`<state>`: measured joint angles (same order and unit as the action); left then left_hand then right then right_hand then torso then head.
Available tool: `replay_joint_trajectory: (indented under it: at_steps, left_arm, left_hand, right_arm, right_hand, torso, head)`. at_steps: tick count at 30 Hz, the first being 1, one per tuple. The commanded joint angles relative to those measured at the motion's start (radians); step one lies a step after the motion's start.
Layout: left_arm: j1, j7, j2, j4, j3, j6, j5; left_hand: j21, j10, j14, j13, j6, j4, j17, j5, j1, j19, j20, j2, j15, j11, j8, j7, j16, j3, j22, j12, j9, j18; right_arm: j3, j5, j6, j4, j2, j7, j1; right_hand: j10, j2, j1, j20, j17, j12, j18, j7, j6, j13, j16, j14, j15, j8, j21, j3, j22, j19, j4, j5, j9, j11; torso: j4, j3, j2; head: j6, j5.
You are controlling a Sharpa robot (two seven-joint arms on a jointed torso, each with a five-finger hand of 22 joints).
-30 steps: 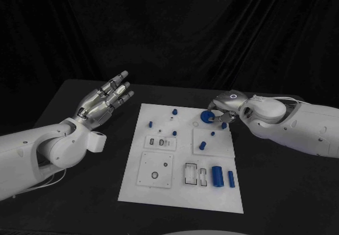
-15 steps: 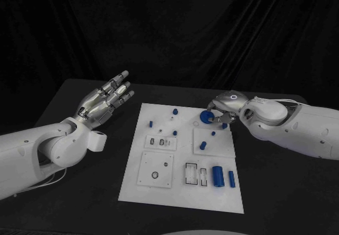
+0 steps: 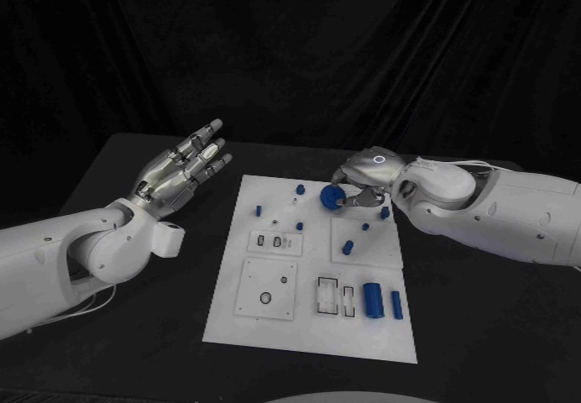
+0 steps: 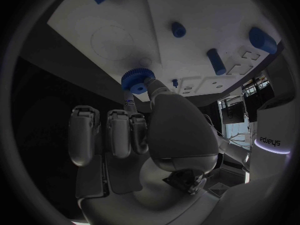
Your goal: Assemble the parts on the task board
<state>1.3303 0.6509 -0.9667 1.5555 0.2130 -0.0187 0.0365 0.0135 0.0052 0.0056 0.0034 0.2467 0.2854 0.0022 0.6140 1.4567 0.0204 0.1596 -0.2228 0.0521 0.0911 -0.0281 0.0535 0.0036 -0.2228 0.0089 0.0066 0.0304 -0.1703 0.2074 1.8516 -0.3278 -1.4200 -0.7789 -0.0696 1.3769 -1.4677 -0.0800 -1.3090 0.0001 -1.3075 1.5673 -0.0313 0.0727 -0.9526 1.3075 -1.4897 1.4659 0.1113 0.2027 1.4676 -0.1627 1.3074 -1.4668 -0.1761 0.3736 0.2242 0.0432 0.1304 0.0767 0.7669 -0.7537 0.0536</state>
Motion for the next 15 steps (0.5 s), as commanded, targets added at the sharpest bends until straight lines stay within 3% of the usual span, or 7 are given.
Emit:
replay_joint_trajectory:
  at_steps: [1,15]
  left_arm:
    - [0.001,0.006,0.005,-0.001,-0.001,-0.020,0.003]
    - [0.001,-0.002,0.014,-0.006,-0.001,-0.026,0.003]
  left_hand:
    - [0.005,0.002,-0.001,-0.001,-0.004,0.001,0.000,0.004,0.008,0.000,0.010,0.001,0.009,-0.007,-0.002,-0.005,-0.002,0.008,0.001,-0.004,0.000,-0.008]
    - [0.005,0.003,-0.001,-0.001,-0.003,0.001,0.000,0.004,0.009,0.000,0.010,0.001,0.009,-0.008,-0.003,-0.005,-0.001,0.008,0.001,-0.004,0.000,-0.008]
  right_arm:
    - [0.000,0.007,0.010,0.002,0.020,0.015,0.003]
    - [0.000,0.007,0.026,0.077,0.138,0.042,0.005]
  right_hand:
    - [-0.103,0.004,0.005,0.001,-0.163,0.004,0.000,-0.038,-0.030,0.263,0.005,0.084,0.003,-0.002,-0.004,0.001,0.191,-0.038,-0.005,-0.003,0.073,0.001]
    - [-0.103,0.007,0.007,0.001,-0.163,0.004,-0.001,-0.036,-0.019,0.263,0.006,0.084,0.003,-0.006,-0.006,0.000,0.191,-0.037,-0.003,-0.015,0.076,0.001]
  torso:
    - [0.0008,0.0000,0.001]
    - [0.0045,0.0013,0.003]
  head:
    - [-0.001,0.000]
    - [-0.003,0.002]
